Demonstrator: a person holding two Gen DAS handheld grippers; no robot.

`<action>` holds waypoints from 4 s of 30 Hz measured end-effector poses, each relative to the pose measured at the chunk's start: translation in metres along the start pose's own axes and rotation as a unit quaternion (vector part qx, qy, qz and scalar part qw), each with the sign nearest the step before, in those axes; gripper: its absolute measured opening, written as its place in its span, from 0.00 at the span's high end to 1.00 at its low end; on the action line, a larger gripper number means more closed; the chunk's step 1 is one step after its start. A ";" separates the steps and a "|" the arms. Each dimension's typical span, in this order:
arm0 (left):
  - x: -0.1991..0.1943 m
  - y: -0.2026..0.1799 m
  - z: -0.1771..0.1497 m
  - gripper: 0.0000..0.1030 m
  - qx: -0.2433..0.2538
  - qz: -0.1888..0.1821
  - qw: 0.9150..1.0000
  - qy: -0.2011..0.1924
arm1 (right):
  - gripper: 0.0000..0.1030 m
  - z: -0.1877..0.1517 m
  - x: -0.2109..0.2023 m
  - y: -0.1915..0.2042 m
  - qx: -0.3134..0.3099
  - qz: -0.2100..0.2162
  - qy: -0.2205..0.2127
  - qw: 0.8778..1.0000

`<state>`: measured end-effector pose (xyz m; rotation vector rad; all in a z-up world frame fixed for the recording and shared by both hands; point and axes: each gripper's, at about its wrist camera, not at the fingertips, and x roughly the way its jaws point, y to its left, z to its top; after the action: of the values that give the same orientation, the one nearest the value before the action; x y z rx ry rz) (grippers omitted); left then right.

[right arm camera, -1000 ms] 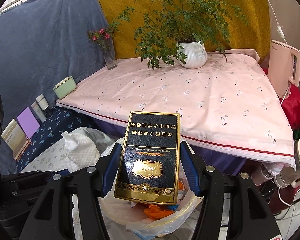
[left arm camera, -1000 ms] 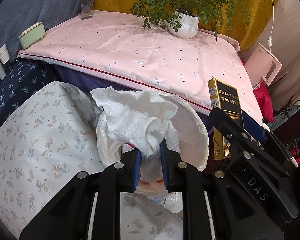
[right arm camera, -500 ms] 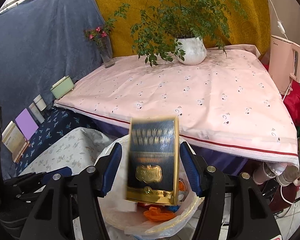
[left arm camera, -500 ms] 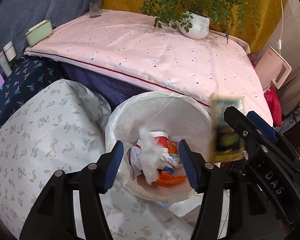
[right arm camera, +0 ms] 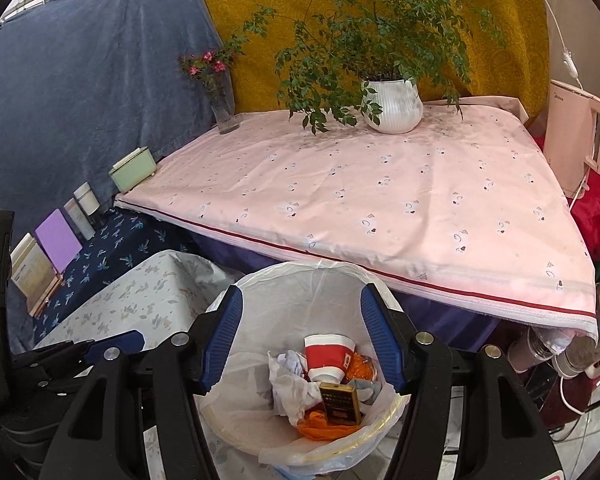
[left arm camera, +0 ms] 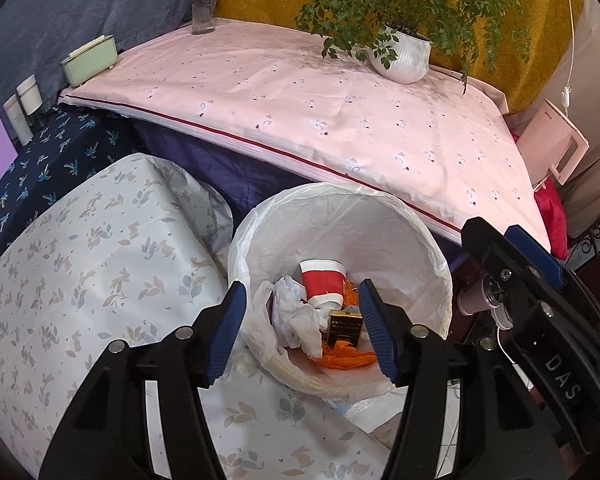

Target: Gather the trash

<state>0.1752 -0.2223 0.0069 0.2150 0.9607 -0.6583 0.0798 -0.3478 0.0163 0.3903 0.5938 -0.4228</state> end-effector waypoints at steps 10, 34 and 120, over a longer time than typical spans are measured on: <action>-0.018 0.010 -0.010 0.43 -0.006 0.014 1.000 -0.013 | 0.37 -0.008 -0.015 0.006 -0.013 0.002 0.006 1.000; -0.067 0.049 -0.059 0.12 -0.042 0.085 0.994 -0.061 | 0.18 -0.044 -0.065 0.034 -0.084 -0.025 0.017 0.996; -0.034 0.034 -0.110 0.10 -0.030 0.119 0.992 -0.025 | 0.07 -0.101 -0.041 0.017 -0.100 -0.041 0.080 0.991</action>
<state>0.1060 -0.1318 -0.0317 0.2541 0.8897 -0.4142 0.0122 -0.2757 -0.0317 0.2100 0.8026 -0.4088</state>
